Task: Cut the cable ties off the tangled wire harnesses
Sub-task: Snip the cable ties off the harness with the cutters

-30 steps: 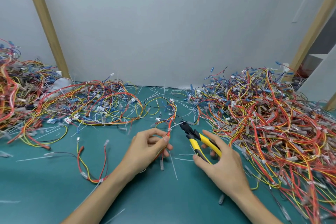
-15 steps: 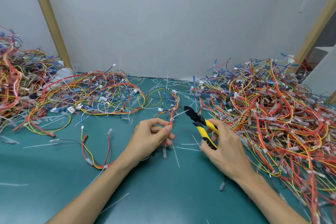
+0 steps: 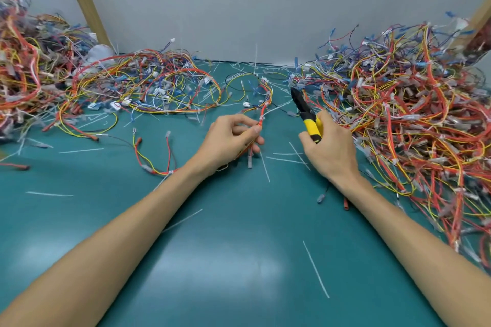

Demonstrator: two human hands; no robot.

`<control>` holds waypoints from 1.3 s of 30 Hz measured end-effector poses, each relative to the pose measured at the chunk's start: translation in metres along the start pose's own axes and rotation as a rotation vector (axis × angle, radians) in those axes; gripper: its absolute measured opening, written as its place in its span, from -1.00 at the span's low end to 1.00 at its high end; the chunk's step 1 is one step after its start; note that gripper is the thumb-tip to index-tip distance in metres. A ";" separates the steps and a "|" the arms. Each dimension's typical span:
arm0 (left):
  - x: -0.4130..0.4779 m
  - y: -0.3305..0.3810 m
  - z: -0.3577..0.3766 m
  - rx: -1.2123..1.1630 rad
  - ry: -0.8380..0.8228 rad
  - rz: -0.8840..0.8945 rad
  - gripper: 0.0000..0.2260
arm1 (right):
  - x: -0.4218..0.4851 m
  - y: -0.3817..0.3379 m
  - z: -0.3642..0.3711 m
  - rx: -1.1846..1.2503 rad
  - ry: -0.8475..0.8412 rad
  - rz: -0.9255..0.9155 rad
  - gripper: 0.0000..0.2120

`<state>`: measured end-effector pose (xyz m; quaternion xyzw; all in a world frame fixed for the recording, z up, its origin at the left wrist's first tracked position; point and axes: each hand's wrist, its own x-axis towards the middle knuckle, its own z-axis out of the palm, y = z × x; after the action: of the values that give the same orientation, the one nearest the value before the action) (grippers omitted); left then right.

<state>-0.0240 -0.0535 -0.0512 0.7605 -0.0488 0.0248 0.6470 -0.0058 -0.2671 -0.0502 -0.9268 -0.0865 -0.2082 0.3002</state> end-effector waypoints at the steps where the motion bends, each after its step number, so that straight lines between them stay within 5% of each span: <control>1: 0.000 -0.001 0.000 -0.004 -0.004 -0.003 -0.93 | -0.001 0.000 -0.001 -0.021 -0.004 0.001 -0.78; 15: 0.003 -0.005 -0.003 -0.084 0.030 -0.034 -0.91 | -0.003 -0.002 0.001 -0.481 -0.058 -0.206 -0.48; 39: -0.007 -0.002 0.008 0.243 0.085 0.155 -0.87 | -0.007 -0.009 0.000 -0.377 -0.117 -0.238 -0.46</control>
<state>-0.0311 -0.0613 -0.0548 0.8255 -0.0766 0.1123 0.5477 -0.0150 -0.2604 -0.0487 -0.9603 -0.1721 -0.2007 0.0893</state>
